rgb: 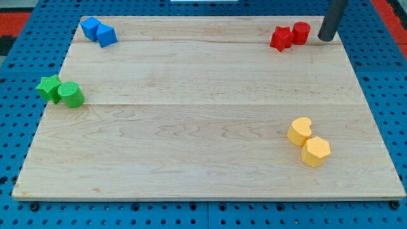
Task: Slightly push the red blocks downwards
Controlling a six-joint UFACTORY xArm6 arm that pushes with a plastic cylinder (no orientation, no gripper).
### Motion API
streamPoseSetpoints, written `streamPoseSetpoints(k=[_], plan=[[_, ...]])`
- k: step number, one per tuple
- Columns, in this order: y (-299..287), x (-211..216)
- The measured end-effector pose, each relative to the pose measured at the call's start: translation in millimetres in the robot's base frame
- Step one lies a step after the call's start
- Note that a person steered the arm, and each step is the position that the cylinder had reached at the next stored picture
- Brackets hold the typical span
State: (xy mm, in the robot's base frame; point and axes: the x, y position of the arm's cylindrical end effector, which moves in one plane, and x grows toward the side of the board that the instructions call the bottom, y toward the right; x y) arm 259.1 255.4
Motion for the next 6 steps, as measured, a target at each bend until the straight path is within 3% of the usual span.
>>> streamPoseSetpoints(k=[2,3,6], plan=[[-24.0,-13.2],[10.5,-24.6],[-57.6,-26.5]])
